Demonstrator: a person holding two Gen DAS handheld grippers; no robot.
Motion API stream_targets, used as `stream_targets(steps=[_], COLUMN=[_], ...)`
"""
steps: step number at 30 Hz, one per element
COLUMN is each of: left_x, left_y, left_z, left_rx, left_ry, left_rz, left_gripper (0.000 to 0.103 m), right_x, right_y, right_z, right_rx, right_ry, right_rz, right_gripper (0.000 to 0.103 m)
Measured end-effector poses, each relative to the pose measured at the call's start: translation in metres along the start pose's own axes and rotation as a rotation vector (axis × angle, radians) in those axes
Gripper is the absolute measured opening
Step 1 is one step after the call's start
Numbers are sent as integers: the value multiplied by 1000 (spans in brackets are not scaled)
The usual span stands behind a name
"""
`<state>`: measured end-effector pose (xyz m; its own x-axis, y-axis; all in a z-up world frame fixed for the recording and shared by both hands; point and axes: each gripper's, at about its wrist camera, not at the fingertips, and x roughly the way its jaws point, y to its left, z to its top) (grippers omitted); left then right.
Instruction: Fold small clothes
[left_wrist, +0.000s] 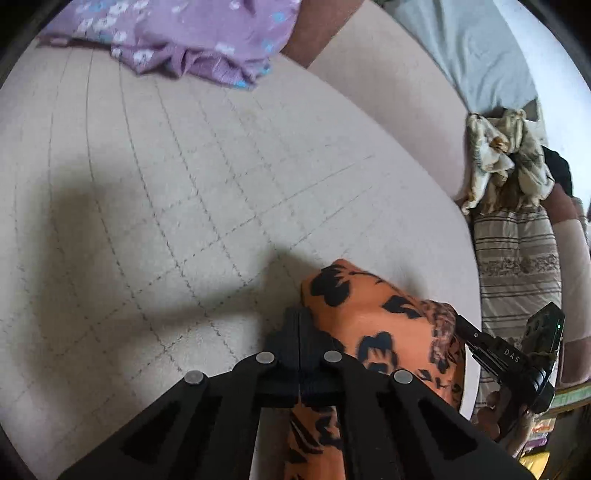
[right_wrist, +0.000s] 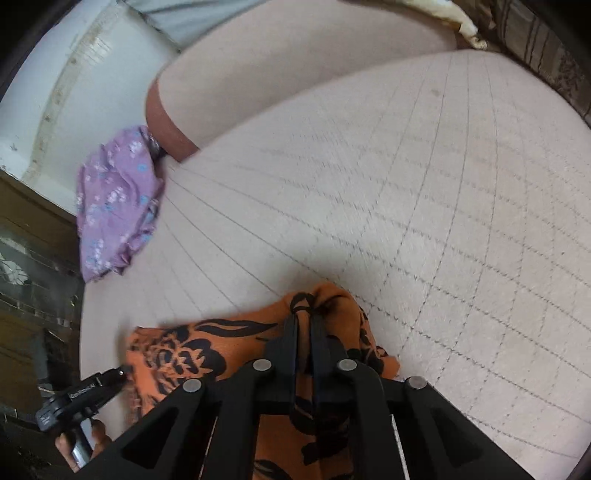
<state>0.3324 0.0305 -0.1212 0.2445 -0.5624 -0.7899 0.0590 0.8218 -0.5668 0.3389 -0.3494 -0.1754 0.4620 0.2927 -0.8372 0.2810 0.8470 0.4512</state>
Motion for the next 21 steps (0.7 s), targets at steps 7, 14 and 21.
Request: stream_targets(steps=[7, 14, 21], left_x=[-38, 1, 20], left_y=[-14, -11, 10], left_z=[-24, -64, -55], left_rx=[69, 49, -99], left_ry=[-38, 55, 100], left_rz=[-31, -27, -185], left_gripper=[78, 78, 53], right_x=[-43, -49, 7], right_y=[-27, -43, -70], right_z=[-17, -42, -41], right_rx=[51, 49, 130], right_ry=[-62, -44, 140], right_rz=[164, 170, 238], right_gripper=[12, 92, 76])
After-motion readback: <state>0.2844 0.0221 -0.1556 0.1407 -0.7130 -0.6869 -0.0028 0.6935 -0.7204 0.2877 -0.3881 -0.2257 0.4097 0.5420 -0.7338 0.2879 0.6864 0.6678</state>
